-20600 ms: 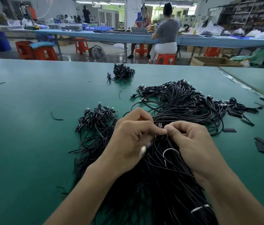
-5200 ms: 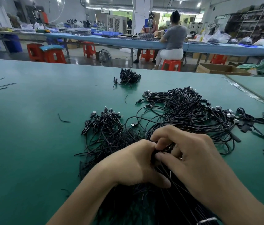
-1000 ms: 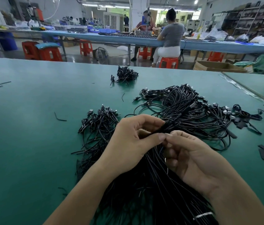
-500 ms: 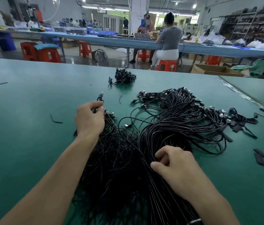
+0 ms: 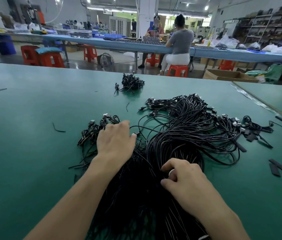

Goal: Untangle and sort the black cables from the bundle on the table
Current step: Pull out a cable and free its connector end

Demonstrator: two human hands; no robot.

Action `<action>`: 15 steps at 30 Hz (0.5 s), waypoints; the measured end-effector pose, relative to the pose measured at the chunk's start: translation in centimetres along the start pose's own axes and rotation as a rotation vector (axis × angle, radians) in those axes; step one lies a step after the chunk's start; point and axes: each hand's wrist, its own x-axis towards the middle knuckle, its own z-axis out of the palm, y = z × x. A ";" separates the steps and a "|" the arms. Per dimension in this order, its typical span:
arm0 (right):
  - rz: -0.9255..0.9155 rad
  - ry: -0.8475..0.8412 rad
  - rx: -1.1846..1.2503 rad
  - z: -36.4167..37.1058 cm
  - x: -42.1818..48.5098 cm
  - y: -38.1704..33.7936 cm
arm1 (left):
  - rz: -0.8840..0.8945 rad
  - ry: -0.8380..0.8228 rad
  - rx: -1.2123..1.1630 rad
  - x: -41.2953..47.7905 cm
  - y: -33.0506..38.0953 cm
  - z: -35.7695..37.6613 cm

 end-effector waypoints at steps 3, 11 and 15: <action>-0.003 0.018 0.045 -0.2 0.2 0.0 | -0.018 0.027 -0.185 -0.6 0.5 0.2; 0.031 0.175 0.569 -1.1 1.3 -0.4 | 0.161 -0.129 -0.521 -4.5 5.3 -2.7; 0.139 0.081 0.934 -1.8 1.4 -0.4 | 0.241 -0.366 -0.531 -5.6 6.7 -2.8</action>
